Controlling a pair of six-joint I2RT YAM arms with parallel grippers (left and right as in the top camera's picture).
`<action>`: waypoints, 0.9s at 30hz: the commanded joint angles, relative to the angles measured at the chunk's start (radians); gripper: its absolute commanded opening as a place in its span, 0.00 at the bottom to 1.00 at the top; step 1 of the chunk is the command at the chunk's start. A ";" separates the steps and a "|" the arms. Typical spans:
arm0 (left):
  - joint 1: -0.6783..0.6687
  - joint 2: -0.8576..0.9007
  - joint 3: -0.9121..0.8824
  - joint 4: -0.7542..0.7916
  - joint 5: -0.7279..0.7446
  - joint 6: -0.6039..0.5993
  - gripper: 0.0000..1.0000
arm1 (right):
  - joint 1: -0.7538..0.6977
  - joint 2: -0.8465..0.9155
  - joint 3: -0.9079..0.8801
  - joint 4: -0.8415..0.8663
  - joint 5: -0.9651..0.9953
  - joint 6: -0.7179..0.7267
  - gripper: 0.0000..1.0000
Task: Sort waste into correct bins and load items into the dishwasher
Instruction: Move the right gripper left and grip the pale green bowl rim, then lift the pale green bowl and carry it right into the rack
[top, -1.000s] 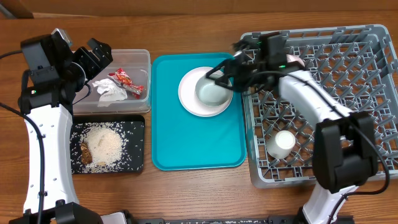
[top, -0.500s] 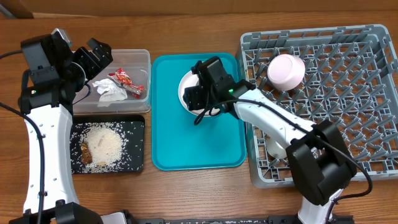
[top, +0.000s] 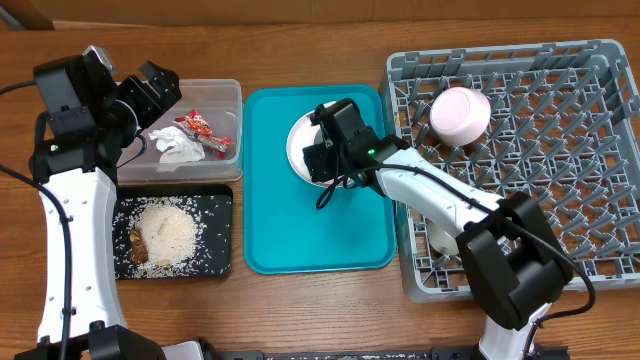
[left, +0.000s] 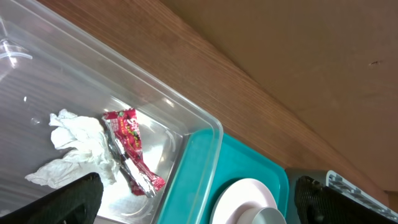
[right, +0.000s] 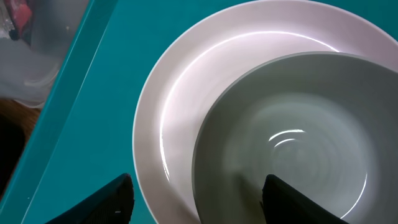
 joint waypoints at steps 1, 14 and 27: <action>-0.002 0.006 0.010 0.002 -0.006 -0.006 1.00 | 0.002 0.034 -0.011 0.015 0.014 -0.014 0.69; -0.002 0.006 0.010 0.002 -0.006 -0.006 1.00 | 0.002 0.082 -0.003 0.015 0.014 -0.014 0.38; -0.002 0.006 0.010 0.002 -0.006 -0.006 1.00 | 0.002 -0.056 -0.003 -0.046 0.013 -0.014 0.04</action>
